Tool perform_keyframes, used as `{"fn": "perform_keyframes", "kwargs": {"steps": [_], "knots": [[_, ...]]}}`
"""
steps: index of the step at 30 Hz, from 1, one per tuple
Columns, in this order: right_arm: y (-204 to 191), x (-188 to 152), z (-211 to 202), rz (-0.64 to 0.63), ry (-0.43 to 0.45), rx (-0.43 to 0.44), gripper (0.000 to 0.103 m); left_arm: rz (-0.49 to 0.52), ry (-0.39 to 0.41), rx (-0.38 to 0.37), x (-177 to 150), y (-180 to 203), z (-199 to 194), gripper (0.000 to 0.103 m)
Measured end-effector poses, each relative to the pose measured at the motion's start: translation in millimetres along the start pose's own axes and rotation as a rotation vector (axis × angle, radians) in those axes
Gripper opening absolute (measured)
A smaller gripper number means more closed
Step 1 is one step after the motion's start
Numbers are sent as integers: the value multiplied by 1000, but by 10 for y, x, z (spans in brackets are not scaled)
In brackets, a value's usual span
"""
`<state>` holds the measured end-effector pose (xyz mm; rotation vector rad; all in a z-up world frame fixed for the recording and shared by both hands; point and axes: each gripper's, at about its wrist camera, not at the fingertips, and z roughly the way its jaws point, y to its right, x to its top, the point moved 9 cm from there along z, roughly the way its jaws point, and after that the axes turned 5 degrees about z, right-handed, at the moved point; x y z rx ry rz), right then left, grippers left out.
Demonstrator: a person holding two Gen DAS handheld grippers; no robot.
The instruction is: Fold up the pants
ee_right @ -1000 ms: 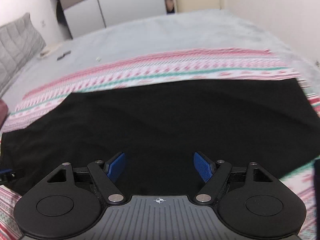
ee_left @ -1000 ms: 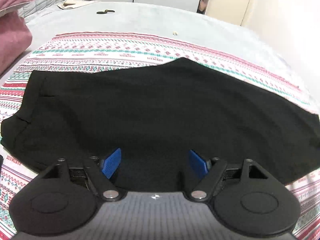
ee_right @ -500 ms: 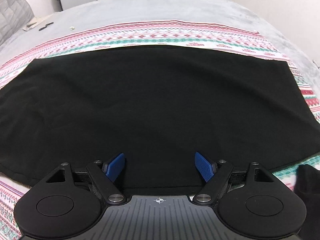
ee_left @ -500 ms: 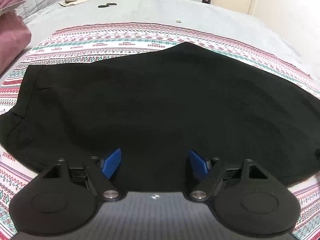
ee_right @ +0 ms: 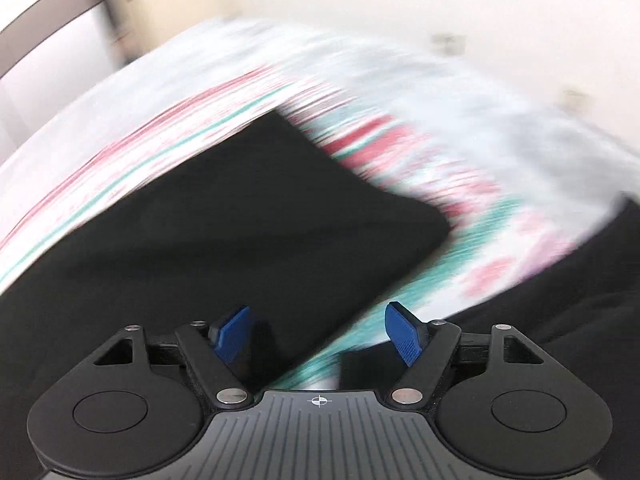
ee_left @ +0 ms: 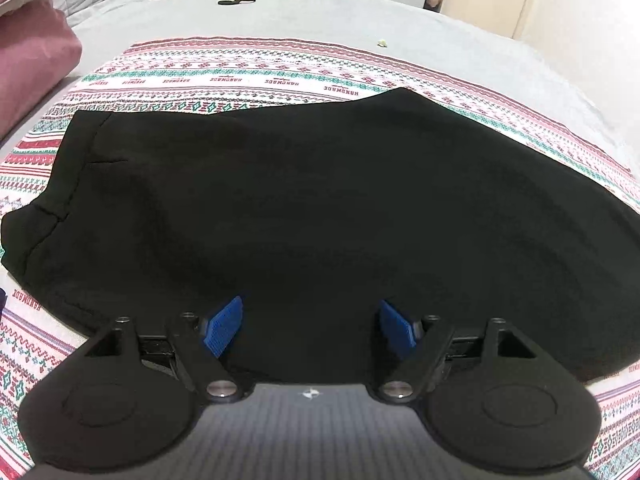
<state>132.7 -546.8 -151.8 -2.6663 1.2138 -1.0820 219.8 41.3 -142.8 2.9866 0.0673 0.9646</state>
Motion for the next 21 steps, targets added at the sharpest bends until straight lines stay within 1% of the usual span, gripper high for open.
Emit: {"fn": "perform_keyframes", "kwargs": {"steps": [3,5,6,7,8,10,12,14,16,17,18,21], "knots": [[257,116,-7,190,9,67,75,-8,4,-15,43,25,20,96],[336,114,41,249,8,95,74,-6,6,-24,48,51,12,96],[334,99,68,250,3,103,72,-6,7,-26,49,59,12,96],[327,91,99,251,3,112,67,-7,8,-26,48,59,15,96],[341,96,124,266,4,126,64,-11,7,-25,50,52,21,96],[339,75,144,332,5,163,54,-23,8,-23,51,30,24,96],[362,70,203,392,3,176,46,-27,11,-19,45,21,20,96],[357,67,211,417,14,180,41,-26,9,-17,36,22,20,96],[356,63,226,435,13,174,28,-24,10,-21,39,25,22,96],[348,58,239,441,9,178,24,-21,10,-21,40,27,24,96],[338,52,245,444,4,186,17,-21,9,-20,45,24,33,96],[309,52,211,448,10,196,14,-21,10,-18,46,22,33,96]]}}
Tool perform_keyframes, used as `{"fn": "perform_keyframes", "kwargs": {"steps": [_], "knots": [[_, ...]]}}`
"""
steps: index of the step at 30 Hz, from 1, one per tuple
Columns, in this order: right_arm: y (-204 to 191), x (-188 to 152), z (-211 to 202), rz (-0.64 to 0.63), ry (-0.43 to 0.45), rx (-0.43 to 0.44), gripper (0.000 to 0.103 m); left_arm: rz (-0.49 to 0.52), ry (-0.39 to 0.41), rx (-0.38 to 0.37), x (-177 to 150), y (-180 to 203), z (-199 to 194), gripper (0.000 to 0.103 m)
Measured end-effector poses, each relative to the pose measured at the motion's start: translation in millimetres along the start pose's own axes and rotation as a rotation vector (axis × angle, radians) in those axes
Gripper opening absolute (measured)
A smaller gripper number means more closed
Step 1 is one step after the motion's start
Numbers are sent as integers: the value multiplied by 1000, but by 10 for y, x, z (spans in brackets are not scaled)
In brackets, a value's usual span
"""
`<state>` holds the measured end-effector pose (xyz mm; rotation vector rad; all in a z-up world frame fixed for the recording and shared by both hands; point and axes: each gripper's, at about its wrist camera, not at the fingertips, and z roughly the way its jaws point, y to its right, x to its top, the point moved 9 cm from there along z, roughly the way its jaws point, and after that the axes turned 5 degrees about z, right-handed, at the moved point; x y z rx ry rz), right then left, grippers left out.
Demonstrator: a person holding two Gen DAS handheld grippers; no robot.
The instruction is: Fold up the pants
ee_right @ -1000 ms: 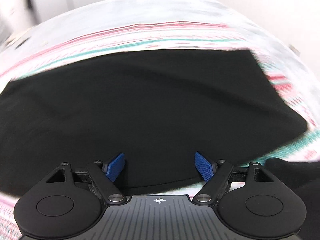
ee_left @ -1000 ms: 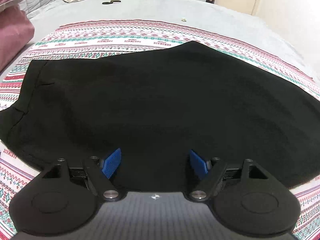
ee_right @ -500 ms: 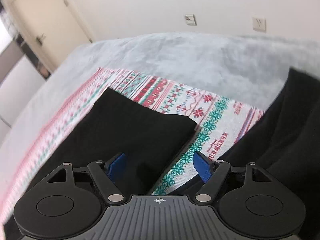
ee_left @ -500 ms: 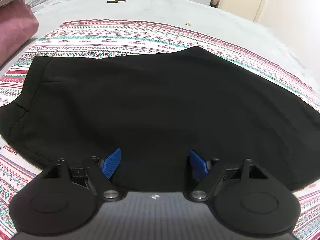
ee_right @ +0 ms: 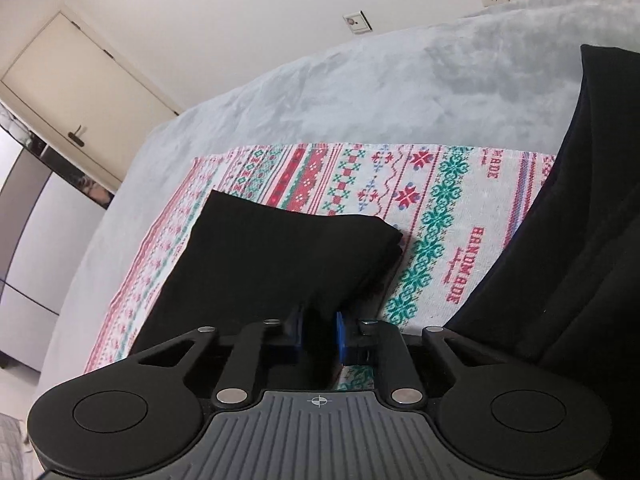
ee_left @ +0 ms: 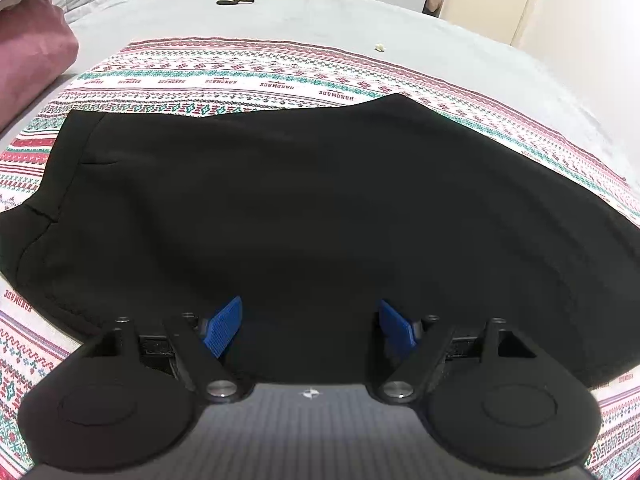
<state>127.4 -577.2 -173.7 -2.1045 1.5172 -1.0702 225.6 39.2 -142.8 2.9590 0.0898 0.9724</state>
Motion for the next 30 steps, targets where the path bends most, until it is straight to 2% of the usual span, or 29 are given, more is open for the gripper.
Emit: {"fn": "perform_keyframes", "kwargs": {"steps": [4,15,20,22,25,28,30], "knots": [[-115,16,-68,-5,31,32,9,2,4,8,-3,-7,-12,96],[-991,-160,-502,-266,179,111,8,-42,7,-24,31,-59,-93,96],[-1602,-503,-819,-504,269,169,7,-79,16,-61,78,-124,-150,96],[-1922,-811,-978,-647,306,206,7,-98,20,-71,93,-177,-174,96],[-2399,-1592,-1194,-905,317,300,7,-130,21,-85,109,-241,-195,96],[-2687,-2716,-1326,-1214,266,410,3,-148,21,-86,106,-294,-203,96],[-2678,-3488,-1298,-1399,177,455,2,-159,16,-87,103,-341,-192,96]]}}
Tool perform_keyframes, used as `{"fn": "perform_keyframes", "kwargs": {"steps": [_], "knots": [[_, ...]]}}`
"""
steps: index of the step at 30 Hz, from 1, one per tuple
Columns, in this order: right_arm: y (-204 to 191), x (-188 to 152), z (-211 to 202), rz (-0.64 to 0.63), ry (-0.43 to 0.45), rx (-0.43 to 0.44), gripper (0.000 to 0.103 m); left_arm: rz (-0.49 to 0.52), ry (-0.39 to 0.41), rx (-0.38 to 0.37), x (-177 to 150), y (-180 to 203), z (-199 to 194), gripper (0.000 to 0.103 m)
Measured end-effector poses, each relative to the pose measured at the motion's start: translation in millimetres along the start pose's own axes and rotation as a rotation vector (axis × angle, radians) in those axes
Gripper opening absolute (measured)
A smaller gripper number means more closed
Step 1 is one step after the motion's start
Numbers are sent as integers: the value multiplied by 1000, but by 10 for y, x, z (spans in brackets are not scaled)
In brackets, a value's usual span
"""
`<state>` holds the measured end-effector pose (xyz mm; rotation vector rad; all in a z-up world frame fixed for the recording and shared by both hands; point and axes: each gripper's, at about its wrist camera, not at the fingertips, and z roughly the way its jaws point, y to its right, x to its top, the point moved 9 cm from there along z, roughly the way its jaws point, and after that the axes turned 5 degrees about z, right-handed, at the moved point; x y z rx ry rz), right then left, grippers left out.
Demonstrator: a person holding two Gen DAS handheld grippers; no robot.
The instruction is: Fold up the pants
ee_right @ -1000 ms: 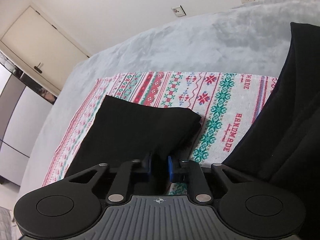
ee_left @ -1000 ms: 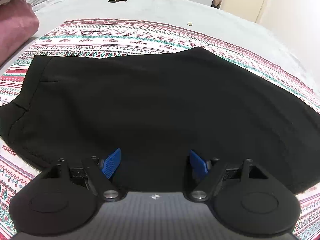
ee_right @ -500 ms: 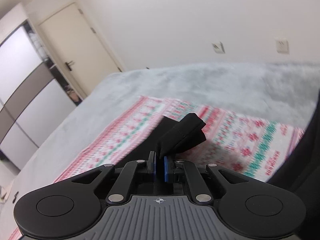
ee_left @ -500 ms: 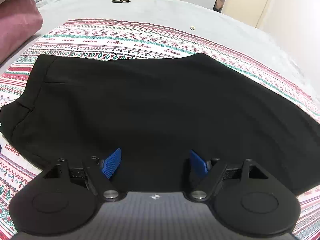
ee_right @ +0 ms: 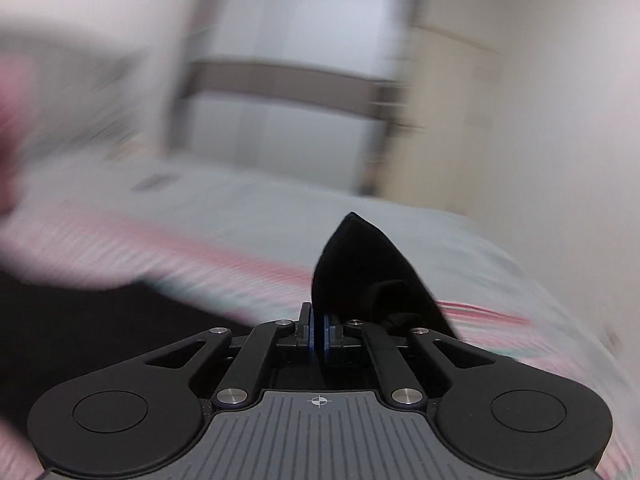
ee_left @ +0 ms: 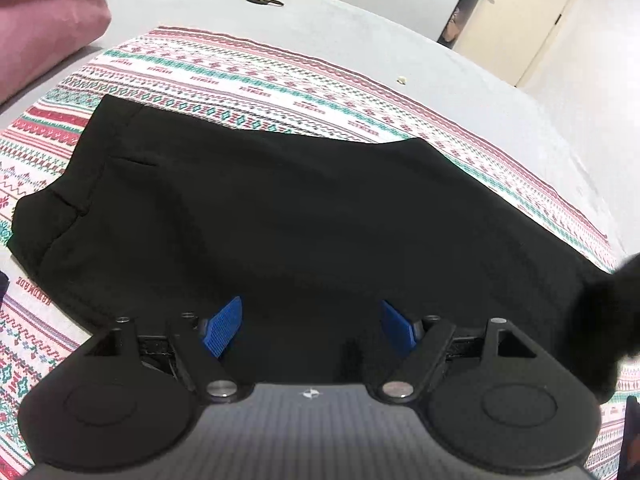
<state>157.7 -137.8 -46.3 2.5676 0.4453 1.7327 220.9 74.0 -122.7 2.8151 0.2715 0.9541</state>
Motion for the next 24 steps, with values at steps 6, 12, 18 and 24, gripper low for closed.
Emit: {"fn": "perform_keyframes", "kwargs": {"steps": [6,12,18,24], "knots": [[-833,-568,300,-165,-161,113,1,-44,-18,-6,-24,-146,5,96],[-721,-684,366,-120,-210,103,3,-68,-36,-61,-50,-118,6,96],[-626,-669,346,-68,-213,86,25,-90,-29,-105,-35,-40,6,96],[-567,-615,288,5,-178,33,33,-97,-21,-129,-10,-4,17,96]]}}
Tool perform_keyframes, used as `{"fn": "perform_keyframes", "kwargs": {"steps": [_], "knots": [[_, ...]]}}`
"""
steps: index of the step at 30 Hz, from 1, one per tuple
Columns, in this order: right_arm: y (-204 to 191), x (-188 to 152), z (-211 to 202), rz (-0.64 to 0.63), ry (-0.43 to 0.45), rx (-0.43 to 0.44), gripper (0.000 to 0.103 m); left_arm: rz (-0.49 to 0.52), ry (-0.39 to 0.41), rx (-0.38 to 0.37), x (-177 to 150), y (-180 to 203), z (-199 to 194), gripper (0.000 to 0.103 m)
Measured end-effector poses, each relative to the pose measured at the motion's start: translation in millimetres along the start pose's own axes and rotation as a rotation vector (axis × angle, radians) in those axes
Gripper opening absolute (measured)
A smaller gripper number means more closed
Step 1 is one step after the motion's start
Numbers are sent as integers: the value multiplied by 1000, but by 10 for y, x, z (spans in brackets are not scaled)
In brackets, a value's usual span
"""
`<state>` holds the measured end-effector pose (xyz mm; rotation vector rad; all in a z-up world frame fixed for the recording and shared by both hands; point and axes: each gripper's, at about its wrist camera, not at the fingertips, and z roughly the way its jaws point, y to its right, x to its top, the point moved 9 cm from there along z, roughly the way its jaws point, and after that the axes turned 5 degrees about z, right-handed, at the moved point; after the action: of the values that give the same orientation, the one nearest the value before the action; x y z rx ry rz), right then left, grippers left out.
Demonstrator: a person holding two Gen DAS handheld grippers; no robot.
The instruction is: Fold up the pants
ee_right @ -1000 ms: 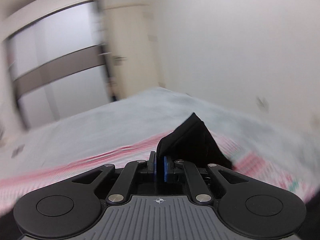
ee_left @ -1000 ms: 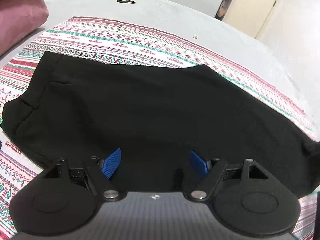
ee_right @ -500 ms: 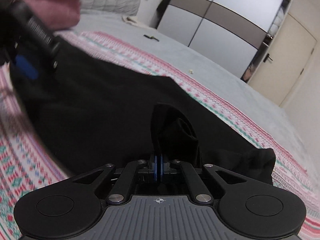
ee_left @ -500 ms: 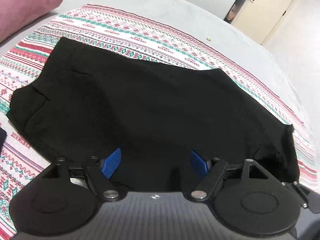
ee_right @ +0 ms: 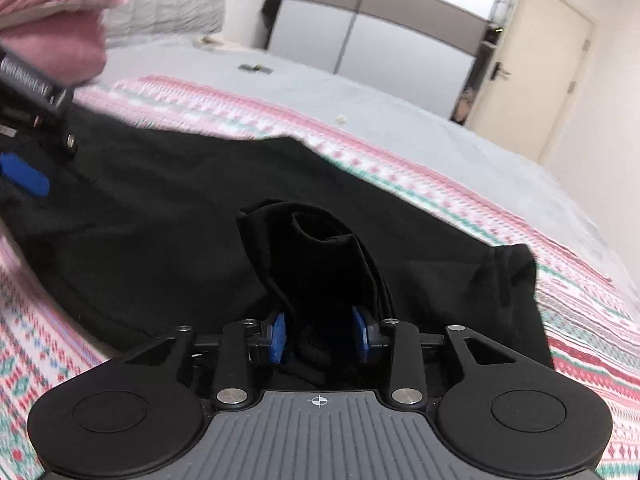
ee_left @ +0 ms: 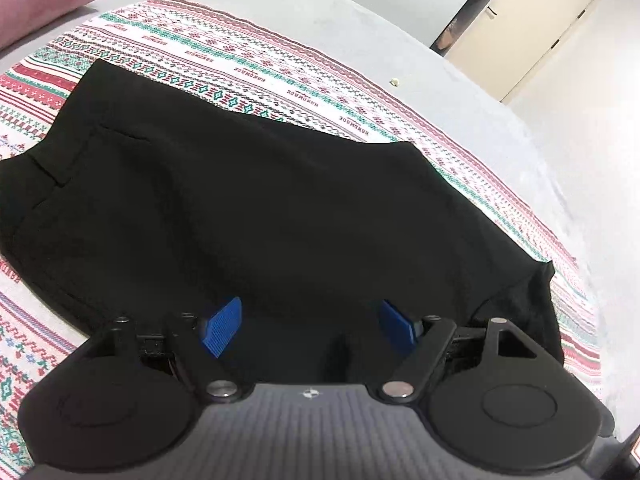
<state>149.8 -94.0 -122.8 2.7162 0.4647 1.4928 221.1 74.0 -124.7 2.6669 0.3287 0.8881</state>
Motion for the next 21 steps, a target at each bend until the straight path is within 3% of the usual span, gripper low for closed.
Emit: {"fn": "perform_keyframes", "kwargs": {"steps": [2,7,9,14,15,16,21], "knots": [[30,14,24,23,3,-16,30,-6,2,-7,9,3,6,96],[11,9,137,77,-6,58,27,-19,-3,-27,6,25,14,96],[-66,10,181,68,-16,96,34,-21,-6,-33,12,28,23,96],[-141,54,294,84,-10,71,33,-50,-10,-44,49,-46,23,96],[-144,59,289,81,-1,51,27,-54,-10,-49,57,-58,16,96],[-121,85,286,77,15,15,11,-57,-9,-53,67,-67,8,96],[224,297,96,212,129,-83,7,-78,-10,-81,79,-146,-77,96]]}}
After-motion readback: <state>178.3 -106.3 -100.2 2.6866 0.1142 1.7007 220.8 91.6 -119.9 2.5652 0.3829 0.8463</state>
